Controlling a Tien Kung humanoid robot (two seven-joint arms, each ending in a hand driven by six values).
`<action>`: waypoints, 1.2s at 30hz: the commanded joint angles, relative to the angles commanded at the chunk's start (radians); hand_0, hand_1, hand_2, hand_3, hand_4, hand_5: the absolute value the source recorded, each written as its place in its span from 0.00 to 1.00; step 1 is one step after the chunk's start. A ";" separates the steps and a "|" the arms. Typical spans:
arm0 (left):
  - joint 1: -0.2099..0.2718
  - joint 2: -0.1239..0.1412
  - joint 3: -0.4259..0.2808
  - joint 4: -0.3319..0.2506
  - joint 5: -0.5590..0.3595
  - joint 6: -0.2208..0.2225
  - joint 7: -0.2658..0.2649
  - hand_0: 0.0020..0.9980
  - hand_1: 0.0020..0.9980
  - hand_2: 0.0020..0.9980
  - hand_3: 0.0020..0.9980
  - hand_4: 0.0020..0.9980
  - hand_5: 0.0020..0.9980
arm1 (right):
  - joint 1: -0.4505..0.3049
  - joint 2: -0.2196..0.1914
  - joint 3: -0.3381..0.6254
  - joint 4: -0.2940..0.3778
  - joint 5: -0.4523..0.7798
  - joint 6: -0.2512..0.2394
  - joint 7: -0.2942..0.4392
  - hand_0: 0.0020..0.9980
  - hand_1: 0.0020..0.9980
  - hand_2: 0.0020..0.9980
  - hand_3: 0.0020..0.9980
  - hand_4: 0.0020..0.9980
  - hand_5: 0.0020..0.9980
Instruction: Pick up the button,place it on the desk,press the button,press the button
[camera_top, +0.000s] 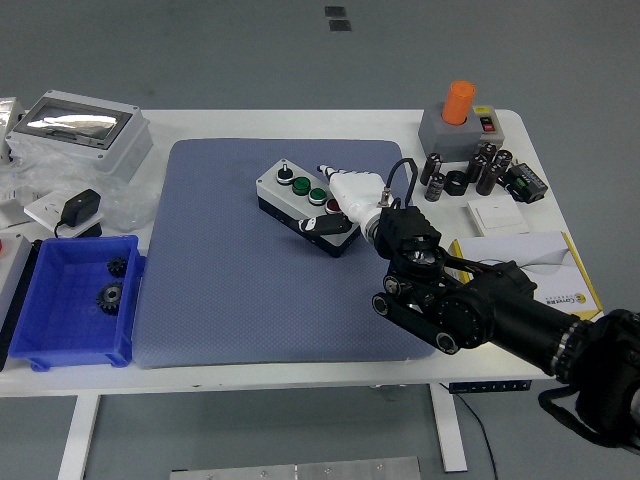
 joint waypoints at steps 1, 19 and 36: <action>0.000 0.000 0.000 0.000 0.000 0.000 0.000 0.69 0.69 0.68 0.83 0.77 0.60 | 0.000 0.000 -0.001 -0.001 -0.001 0.000 0.000 0.82 0.82 0.86 0.98 1.00 0.70; -0.005 0.000 -0.017 0.001 0.021 -0.014 -0.025 0.69 0.69 0.68 0.83 0.76 0.59 | -0.005 0.000 -0.051 0.003 -0.030 -0.004 -0.022 0.26 0.64 0.73 0.95 0.99 0.51; -0.004 0.000 -0.027 0.006 0.023 -0.011 -0.088 0.68 0.69 0.68 0.83 0.75 0.58 | -0.009 0.000 -0.079 -0.030 -0.036 -0.045 -0.045 0.09 0.39 0.49 0.79 0.73 0.21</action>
